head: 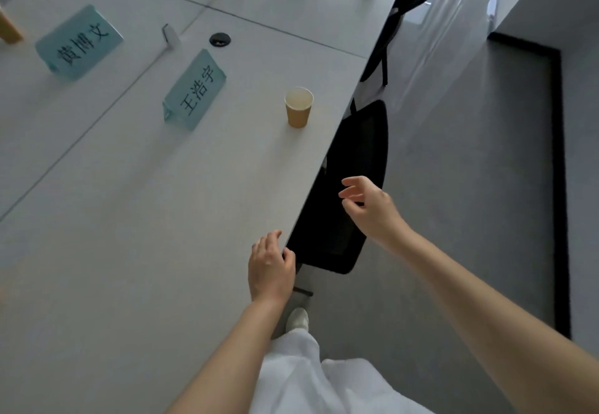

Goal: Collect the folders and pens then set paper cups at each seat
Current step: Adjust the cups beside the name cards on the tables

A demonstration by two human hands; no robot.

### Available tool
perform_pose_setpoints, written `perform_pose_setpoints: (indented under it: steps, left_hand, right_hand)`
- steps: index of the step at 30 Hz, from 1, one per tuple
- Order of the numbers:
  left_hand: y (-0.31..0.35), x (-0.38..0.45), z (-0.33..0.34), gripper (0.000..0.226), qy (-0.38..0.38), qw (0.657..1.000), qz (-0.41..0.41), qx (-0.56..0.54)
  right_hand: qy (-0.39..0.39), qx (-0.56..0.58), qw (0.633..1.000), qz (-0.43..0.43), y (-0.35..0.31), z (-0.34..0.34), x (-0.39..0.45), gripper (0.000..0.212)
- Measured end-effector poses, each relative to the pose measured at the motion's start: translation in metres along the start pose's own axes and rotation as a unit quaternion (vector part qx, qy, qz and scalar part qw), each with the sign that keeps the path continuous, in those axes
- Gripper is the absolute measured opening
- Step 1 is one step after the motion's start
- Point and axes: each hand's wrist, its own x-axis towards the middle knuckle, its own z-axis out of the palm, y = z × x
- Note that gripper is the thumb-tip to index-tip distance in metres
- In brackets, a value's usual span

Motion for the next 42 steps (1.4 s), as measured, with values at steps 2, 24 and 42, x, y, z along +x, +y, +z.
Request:
perform_pose_setpoints:
  steps: [2,24,42]
  left_hand:
    - [0.013,0.026,0.005,0.038,0.003,1.000,-0.004,0.003]
    - [0.112,0.213,0.096,0.057,0.204,0.953,-0.220,0.032]
    - [0.086,0.252,0.106,0.067,0.047,0.943,-0.296,0.145]
  right_hand:
    - [0.000,0.007,1.000,0.009,-0.001,-0.007,0.027,0.034]
    - [-0.277,-0.080,0.950,-0.116,0.016,-0.071,0.316,0.072]
    - [-0.354,-0.038,0.922,-0.151,0.003,0.005,0.398,0.079]
